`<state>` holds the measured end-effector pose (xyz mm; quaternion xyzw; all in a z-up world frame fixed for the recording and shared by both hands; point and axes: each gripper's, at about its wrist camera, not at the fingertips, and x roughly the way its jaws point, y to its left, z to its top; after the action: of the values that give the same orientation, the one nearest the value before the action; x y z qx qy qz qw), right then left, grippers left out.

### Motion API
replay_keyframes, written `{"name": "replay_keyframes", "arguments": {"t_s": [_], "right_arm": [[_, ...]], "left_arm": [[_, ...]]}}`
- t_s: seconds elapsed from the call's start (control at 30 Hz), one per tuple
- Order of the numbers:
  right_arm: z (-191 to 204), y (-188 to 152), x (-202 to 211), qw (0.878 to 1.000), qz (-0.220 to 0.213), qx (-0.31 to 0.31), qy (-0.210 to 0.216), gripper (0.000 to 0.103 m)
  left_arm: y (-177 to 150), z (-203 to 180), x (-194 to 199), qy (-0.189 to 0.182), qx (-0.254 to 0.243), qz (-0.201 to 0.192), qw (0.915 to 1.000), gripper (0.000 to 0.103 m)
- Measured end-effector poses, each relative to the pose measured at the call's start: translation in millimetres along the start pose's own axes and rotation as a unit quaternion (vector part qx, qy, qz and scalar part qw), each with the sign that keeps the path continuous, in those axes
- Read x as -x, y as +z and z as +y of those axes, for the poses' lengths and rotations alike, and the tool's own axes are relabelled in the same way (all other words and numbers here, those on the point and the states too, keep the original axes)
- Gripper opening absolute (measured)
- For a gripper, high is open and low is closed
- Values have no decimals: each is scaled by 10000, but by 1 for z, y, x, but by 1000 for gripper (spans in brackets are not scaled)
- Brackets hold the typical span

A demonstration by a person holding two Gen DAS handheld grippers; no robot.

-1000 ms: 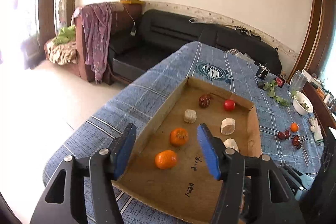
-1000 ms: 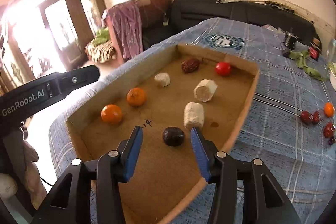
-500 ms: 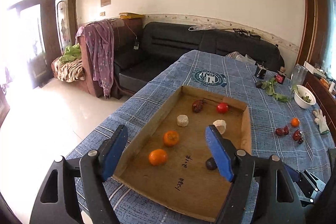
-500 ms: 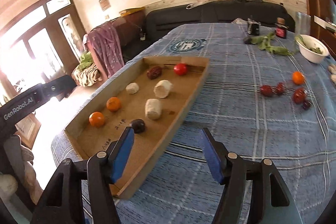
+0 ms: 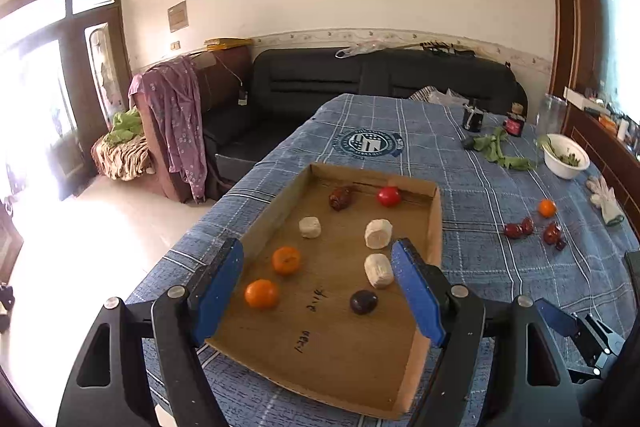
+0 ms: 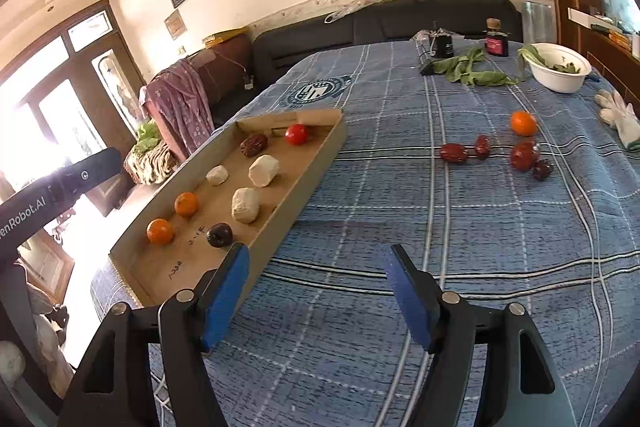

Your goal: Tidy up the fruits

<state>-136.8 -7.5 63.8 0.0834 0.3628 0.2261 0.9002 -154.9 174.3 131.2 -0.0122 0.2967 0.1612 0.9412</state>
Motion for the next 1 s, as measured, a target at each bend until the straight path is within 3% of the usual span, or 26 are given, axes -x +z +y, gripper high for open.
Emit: {"name": "replay_keyframes", "arguments": {"t_s": [0.5,0.77,1.0], "right_arm": [[-32,-7,12,9996,-99,-143,-242,79],[-57,-11,19,9986,-92,-492,-182,81],[-59,-16,25,9989,-85,-414,-181,83]], "left_arm": [[-3,-39,5,-102,-339,35,9994,76],[-3,-57,2,-174,-512,67,9985,76],[-4,-64,-2,-226,-605,127,9978,76]]}}
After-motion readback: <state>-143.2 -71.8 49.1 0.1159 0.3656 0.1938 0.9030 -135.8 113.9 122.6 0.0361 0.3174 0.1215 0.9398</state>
